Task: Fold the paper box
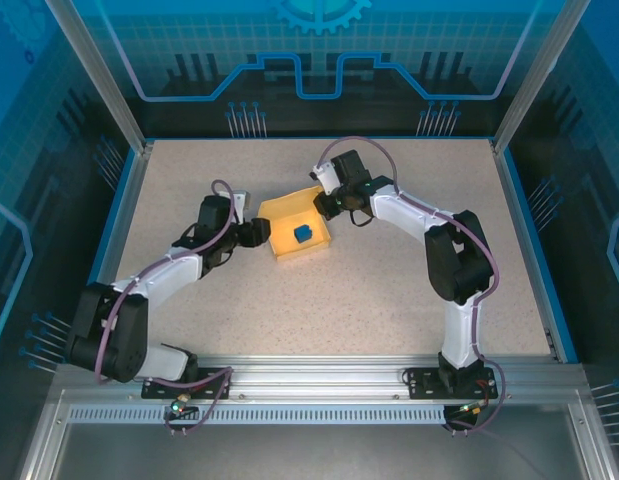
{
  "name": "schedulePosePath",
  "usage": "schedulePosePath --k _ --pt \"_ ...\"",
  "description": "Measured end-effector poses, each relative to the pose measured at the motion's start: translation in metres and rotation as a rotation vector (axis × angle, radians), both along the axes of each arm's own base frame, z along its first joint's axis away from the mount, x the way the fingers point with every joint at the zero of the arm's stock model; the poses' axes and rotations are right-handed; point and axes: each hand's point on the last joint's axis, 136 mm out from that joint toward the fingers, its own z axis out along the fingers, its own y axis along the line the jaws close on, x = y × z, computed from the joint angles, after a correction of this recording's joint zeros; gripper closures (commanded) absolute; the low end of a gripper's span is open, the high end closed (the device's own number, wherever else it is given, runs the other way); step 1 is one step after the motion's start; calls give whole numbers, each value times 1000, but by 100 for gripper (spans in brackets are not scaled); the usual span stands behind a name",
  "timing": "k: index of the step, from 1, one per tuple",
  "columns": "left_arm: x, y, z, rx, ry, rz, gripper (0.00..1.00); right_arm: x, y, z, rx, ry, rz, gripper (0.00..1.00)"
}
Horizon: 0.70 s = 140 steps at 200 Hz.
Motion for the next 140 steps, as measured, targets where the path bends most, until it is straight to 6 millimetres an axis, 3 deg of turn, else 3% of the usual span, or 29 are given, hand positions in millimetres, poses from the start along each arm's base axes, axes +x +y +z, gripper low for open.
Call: schedulePosePath --k 37,140 --pt "15 -4 8 20 -38 -21 41 0 0 0 0 0 0 88" --pt "25 -11 4 45 -48 -80 75 2 -3 0 -12 -6 -12 88"
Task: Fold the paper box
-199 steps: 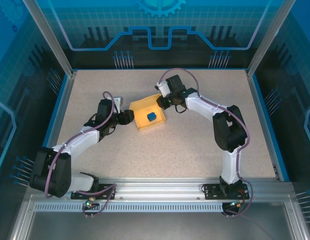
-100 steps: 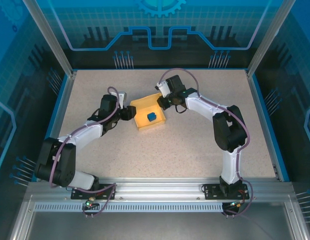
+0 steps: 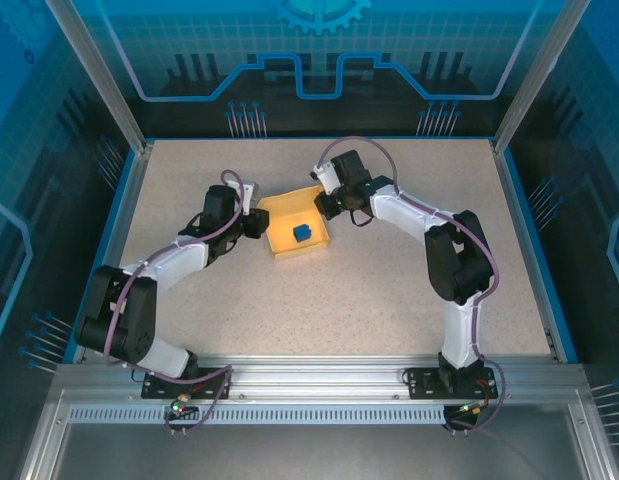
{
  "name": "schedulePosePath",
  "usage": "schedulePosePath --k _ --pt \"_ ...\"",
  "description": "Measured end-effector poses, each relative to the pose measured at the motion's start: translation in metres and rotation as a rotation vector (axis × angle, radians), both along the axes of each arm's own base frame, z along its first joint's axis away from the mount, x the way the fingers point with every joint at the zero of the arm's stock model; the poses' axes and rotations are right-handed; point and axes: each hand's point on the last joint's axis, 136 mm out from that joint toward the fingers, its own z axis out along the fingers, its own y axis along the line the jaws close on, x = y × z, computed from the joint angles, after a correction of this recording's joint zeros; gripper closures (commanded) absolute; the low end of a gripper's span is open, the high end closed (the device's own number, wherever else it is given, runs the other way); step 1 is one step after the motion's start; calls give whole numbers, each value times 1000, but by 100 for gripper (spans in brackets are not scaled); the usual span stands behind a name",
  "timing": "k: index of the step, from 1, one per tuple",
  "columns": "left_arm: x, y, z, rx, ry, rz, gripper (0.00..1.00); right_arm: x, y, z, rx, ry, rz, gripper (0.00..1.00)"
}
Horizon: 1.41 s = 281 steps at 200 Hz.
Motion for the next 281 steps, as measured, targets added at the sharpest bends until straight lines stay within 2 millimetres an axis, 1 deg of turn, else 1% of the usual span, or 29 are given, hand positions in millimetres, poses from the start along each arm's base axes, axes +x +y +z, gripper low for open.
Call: schedulePosePath --k 37,75,98,120,142,156,185,211,250,281 --pt "0 -1 -4 1 10 -3 81 0 0 0 0 0 0 88" --pt "2 -1 0 -1 1 -4 84 -1 0 -1 -2 3 -1 88" --pt "2 -1 0 1 0 -5 83 -1 -1 -1 -4 8 -1 88" --pt "2 -1 0 4 1 -6 77 -2 -1 -2 -5 9 -1 88" --pt "2 -1 0 4 0 -7 77 -2 -1 -2 -6 10 -1 88" --pt "2 -1 0 4 0 -7 80 -2 -1 -2 -6 11 -1 88" --pt "2 -1 0 4 1 -6 89 -2 -2 -3 -7 12 -1 88" --pt "2 -1 0 6 0 -6 94 -3 -3 -6 -12 16 -3 88" --pt "3 0 1 8 -5 0 100 -3 -5 -5 -24 6 -18 88" --pt "7 -3 5 -3 -27 -2 100 -6 -11 5 -43 -20 -47 88"
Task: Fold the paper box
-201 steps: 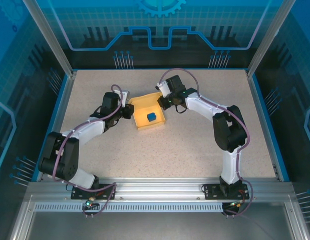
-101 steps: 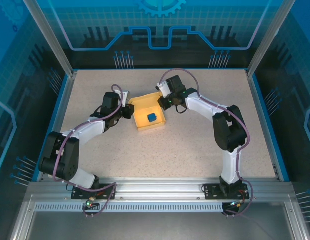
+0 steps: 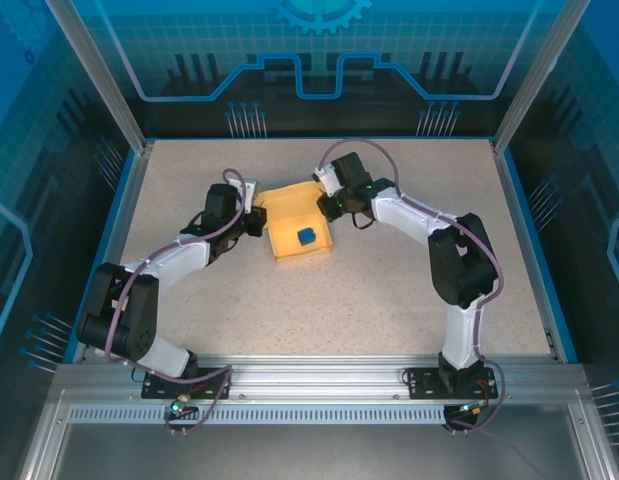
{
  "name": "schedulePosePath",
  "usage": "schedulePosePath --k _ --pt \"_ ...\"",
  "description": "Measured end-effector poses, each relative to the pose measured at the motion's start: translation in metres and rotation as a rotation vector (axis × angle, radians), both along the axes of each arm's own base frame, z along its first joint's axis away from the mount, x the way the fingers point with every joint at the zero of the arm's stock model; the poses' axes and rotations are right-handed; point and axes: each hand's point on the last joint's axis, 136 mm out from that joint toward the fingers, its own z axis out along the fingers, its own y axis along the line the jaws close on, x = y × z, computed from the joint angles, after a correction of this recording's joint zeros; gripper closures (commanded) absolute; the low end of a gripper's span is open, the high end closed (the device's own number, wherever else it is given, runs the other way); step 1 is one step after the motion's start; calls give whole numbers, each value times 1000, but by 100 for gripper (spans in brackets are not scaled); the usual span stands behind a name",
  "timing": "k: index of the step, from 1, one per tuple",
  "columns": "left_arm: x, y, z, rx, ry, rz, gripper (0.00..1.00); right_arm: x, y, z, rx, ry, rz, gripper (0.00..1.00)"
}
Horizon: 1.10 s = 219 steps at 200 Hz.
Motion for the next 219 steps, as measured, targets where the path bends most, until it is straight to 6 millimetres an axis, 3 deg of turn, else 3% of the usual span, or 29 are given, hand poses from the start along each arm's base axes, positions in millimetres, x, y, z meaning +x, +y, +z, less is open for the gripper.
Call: schedulePosePath --k 43,117,219 --pt "5 -15 3 -11 -28 -21 100 -1 -16 11 -35 -35 -74 89" --pt "28 -46 0 41 -51 4 100 -1 -42 0 -88 1 -230 90" --pt "37 -57 -5 156 -69 82 99 4 -55 -9 -105 42 -366 90"
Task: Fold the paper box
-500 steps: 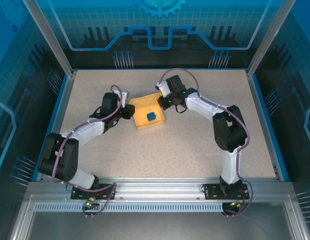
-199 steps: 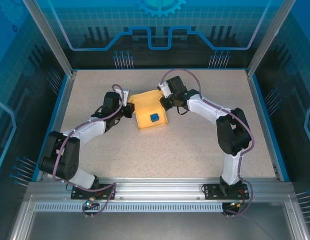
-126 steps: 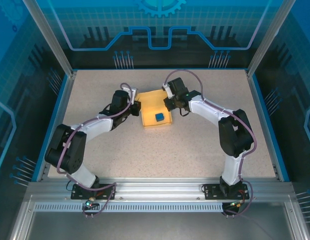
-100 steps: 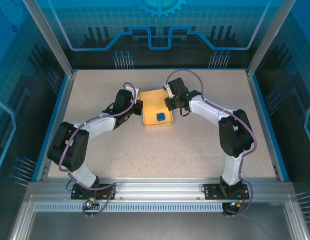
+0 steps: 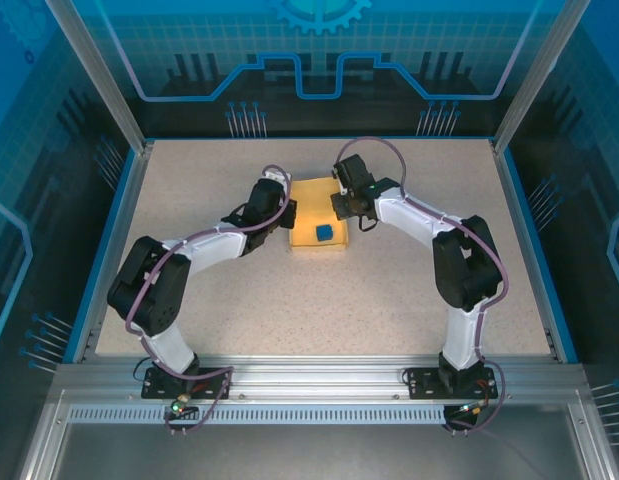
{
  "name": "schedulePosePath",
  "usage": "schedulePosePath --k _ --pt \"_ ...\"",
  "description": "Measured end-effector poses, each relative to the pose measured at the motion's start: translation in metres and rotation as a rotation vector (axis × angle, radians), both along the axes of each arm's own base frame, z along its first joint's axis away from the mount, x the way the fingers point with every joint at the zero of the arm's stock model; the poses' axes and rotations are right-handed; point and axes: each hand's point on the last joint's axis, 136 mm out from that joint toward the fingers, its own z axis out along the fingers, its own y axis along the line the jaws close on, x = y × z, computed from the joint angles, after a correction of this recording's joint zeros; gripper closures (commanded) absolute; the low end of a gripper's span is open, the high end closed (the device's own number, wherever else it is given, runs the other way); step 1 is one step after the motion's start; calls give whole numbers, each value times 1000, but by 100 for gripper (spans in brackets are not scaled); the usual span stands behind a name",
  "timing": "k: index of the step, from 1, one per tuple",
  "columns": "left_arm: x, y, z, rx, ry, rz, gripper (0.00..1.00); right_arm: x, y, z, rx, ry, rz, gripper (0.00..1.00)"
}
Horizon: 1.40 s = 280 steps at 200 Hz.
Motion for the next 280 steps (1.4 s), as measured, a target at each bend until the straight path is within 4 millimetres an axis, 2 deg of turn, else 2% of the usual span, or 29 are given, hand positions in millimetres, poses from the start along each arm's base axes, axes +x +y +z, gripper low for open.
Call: schedulePosePath --k 85,194,280 --pt "7 2 0 22 -6 66 100 2 3 -3 -15 -10 -47 91" --pt "6 0 -1 14 -5 83 100 4 0 -2 -35 -20 -58 91" --pt "6 3 0 30 -2 98 100 9 6 2 -64 -38 -62 91"
